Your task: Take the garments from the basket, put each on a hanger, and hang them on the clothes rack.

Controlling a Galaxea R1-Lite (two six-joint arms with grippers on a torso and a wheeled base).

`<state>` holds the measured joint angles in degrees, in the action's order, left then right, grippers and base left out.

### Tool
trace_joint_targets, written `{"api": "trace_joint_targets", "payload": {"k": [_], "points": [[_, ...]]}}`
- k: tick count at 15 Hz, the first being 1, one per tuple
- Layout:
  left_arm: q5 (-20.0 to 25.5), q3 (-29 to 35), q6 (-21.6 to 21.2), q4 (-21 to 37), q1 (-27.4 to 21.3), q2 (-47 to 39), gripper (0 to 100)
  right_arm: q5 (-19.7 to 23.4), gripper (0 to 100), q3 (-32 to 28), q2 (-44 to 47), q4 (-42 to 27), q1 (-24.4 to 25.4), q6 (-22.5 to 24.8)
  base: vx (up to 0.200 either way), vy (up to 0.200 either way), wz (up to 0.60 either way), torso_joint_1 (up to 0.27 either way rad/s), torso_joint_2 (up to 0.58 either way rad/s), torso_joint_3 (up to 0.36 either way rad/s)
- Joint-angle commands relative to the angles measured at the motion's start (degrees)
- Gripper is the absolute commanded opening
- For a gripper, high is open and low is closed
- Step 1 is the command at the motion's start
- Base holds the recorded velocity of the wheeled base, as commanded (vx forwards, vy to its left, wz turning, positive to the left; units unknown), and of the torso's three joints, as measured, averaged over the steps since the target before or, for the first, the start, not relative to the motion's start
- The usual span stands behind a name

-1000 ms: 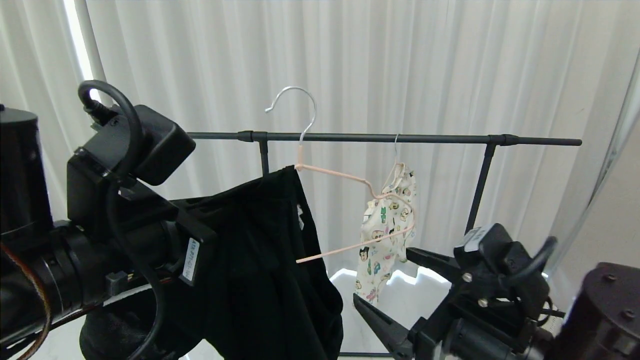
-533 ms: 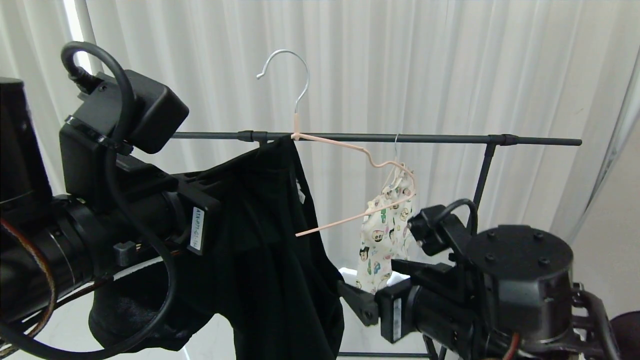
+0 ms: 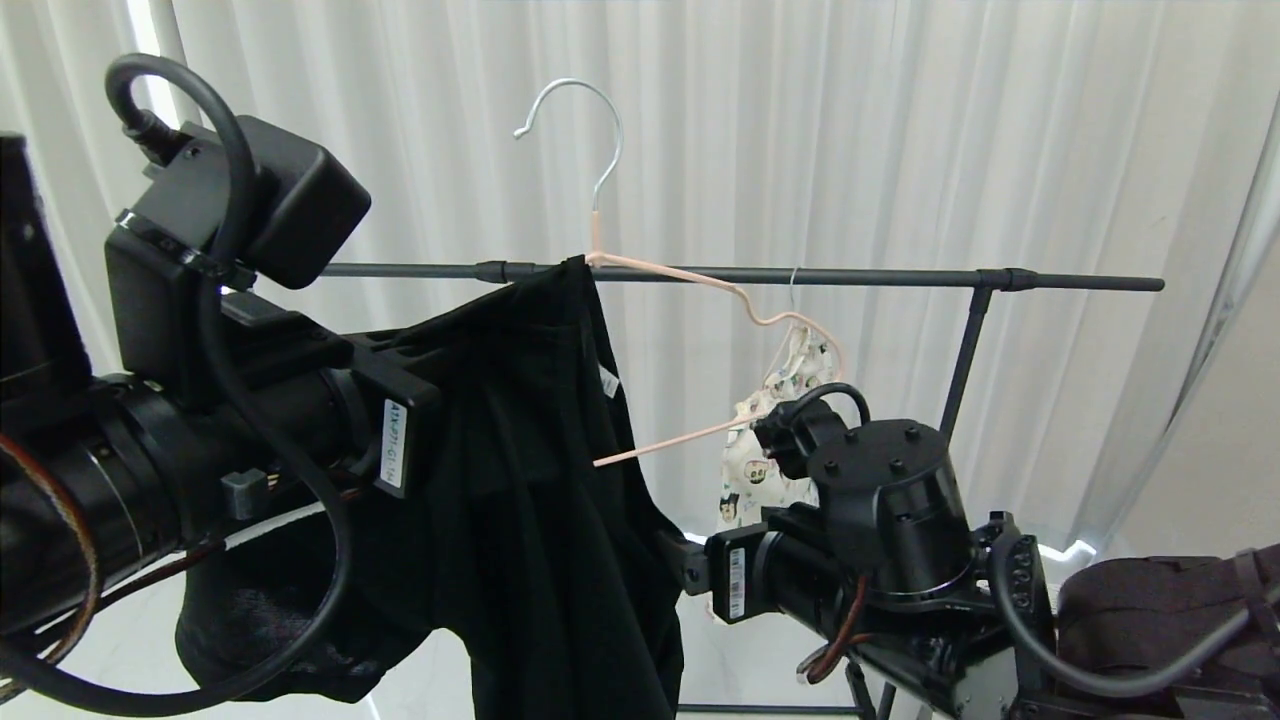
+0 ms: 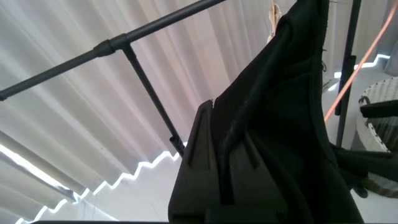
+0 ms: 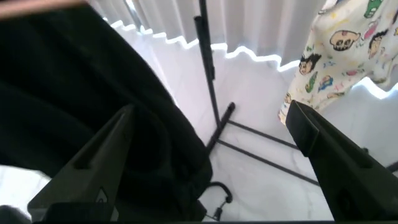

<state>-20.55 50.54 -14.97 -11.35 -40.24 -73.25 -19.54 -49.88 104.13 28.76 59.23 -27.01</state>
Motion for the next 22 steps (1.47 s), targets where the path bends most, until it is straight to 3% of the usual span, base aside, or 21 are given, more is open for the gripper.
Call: {"api": "trace_joint_targets", "payload": {"k": [1, 4, 8, 14, 17, 19, 22], "points": [[-0.01, -0.01, -0.06, 0.01, -0.01, -0.05, 0, -0.67, 100, 1.10, 0.81, -0.72, 0.09, 0.38, 0.000, 0.000, 0.00, 0.000, 0.00, 0.000], [-0.01, -0.62, -0.06, 0.01, 0.08, -0.05, 0, -4.36, 100, 3.39, 0.02, -3.45, -1.75, 0.56, 0.000, 0.000, 0.00, 0.000, 0.00, 0.000], [-0.10, -4.31, -0.24, 0.01, 0.16, 1.01, 0, -9.90, 100, 6.20, -1.12, -2.39, -11.42, 3.55, 0.000, 0.000, 0.00, 0.000, 0.00, 0.000], [-0.19, -10.11, -0.24, -1.57, 0.16, 2.59, 0, -9.55, 100, 6.11, -4.11, -0.02, -21.62, 5.83, 0.000, 0.000, 0.00, 0.000, 0.00, 0.000], [-0.10, -12.57, -0.32, -2.10, -1.16, 2.94, 0, -6.21, 100, 6.03, -6.31, 2.18, -22.41, 7.15, 0.000, 0.000, 0.00, 0.000, 0.00, 0.000], [-0.10, -14.77, -0.24, -2.10, -2.74, 1.53, 0, 0.73, 100, 6.11, -10.97, 2.18, -22.50, 12.95, 0.000, 0.000, 0.00, 0.000, 0.00, 0.000], [-0.45, -15.03, -0.24, -2.19, -2.65, -1.28, 0, 6.45, 100, 5.94, -15.36, 1.74, -23.29, 20.25, 0.000, 0.000, 0.00, 0.000, 0.00, 0.000]]}}
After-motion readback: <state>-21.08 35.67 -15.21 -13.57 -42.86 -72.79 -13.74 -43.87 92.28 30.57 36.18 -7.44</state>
